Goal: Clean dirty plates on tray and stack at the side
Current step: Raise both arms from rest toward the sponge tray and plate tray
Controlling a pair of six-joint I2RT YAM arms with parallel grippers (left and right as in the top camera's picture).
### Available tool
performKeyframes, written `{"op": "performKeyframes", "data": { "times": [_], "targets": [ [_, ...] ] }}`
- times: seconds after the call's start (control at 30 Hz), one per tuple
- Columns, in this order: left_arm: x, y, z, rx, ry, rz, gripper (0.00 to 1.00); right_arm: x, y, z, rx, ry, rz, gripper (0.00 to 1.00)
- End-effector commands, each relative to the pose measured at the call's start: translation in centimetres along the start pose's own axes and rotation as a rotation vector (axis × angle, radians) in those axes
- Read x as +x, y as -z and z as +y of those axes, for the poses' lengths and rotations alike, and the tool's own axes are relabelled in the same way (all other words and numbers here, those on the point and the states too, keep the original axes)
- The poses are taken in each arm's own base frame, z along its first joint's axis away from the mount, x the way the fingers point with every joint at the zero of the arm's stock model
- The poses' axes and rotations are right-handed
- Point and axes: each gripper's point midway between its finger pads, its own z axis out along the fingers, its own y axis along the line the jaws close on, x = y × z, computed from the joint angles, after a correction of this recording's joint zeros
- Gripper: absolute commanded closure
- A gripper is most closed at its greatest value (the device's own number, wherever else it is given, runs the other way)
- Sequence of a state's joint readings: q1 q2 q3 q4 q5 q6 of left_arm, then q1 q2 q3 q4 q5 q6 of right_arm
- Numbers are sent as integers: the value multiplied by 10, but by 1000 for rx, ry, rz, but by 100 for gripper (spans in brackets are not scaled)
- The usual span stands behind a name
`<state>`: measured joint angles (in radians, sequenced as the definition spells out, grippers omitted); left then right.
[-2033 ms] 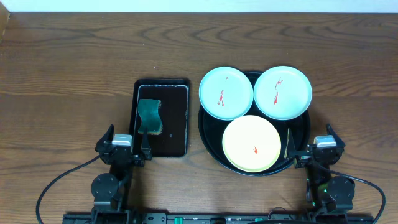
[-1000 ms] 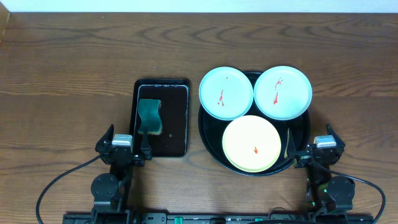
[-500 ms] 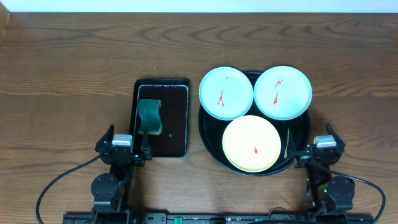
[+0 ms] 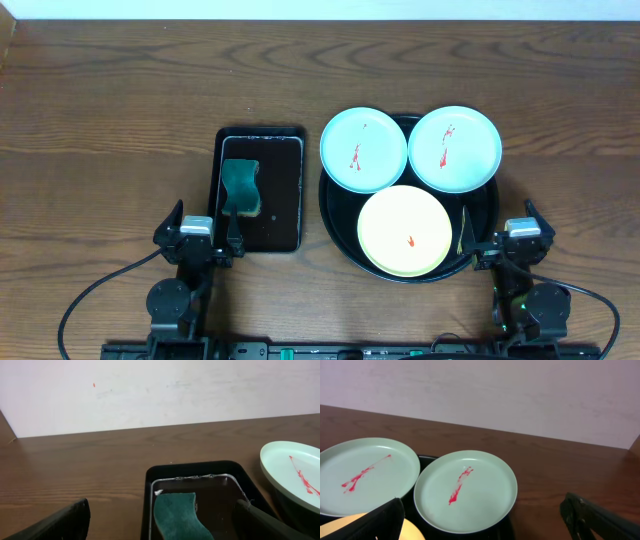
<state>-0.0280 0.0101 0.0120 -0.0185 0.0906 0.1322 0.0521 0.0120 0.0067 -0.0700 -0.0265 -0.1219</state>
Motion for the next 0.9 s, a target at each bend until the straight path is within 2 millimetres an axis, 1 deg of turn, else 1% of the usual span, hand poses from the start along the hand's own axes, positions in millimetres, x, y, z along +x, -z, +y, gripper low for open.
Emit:
{"op": "performKeyframes", "data": {
  "times": [0.0,0.2,0.3,0.43,0.53,0.6,0.7,0.87],
  "targets": [
    [13,0,-2,12,-11,46,9,1,0,-3,13,13,1,1],
    [13,0,-2,12,-11,43,9,-1,0,-3,14,14,-7,1],
    [13,0,-2,12,-11,43,9,-1,1,-11,56,14,-6,1],
    [10,0,-1,5,-10,33,9,-2,1,-11,59,13,-10,1],
    [1,0,-4,28,46,-6,9,-5,1,-12,61,12,-22,1],
    [-2,0,-4,28,99,-11,9,-7,1,-12,63,13,-28,1],
    [-1,1,-4,27,147,8,9,-7,1,-13,67,4,-29,1],
    [3,3,-4,26,158,86,9,-9,2,-18,98,-47,-27,1]
  ]
}}
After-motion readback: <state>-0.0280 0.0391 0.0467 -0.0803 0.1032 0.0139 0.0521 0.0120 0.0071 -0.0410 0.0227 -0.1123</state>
